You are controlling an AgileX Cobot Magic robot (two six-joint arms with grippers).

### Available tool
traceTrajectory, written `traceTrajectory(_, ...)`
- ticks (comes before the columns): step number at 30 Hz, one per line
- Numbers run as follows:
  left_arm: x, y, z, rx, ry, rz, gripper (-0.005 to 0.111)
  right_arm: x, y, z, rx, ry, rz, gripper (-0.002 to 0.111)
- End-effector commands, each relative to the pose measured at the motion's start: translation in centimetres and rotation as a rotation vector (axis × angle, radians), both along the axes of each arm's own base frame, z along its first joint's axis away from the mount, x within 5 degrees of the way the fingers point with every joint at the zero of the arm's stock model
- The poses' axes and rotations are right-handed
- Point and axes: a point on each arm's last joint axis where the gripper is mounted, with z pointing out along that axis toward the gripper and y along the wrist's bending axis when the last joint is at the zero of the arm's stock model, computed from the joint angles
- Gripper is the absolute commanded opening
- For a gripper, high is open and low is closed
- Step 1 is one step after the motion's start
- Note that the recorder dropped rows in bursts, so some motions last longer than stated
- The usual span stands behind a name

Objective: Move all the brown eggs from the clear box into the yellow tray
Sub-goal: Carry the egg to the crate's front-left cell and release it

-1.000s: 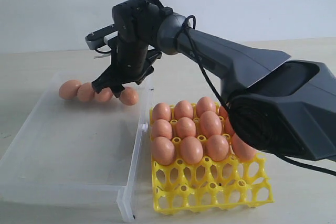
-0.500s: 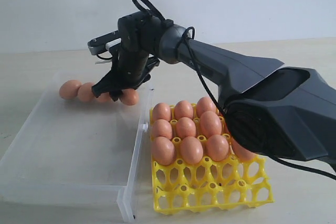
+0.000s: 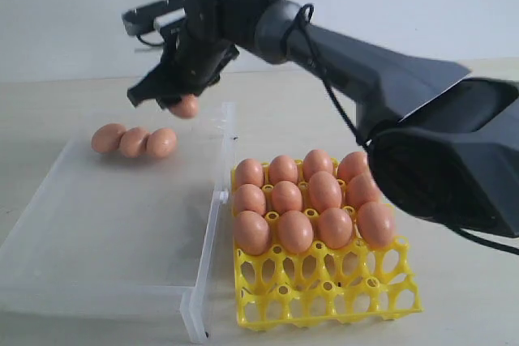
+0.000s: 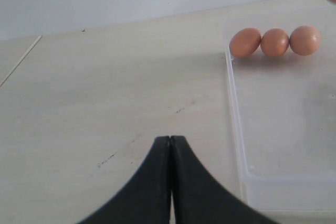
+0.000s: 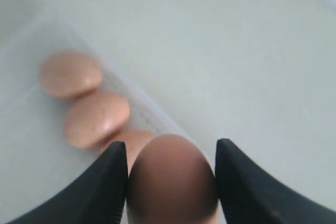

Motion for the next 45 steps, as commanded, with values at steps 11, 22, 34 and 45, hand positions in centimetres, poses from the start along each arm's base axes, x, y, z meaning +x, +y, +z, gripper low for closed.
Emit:
traceTrajectory(11,0.0,-0.1,0.2,-0.008,-0.019,-0.007,0.000,-9.0,-4.2,5.7,0.256,-0.364,0.061,0.000)
traceTrajectory(22,0.0,-0.1,0.2,-0.006,-0.019,-0.007,0.000,-20.1,-14.1,1.2,0.391,-0.537,0.047,0.000)
traceTrajectory(34,0.0,-0.1,0.2,-0.005,-0.019,-0.008,0.000,-25.0,-18.4,-3.8,0.486,-0.426,-0.041,0.000)
traceTrajectory(45,0.0,-0.1,0.2,-0.006,-0.019,-0.007,0.000,-26.4,-16.9,-7.1,0.530,-0.233,0.123,0.000)
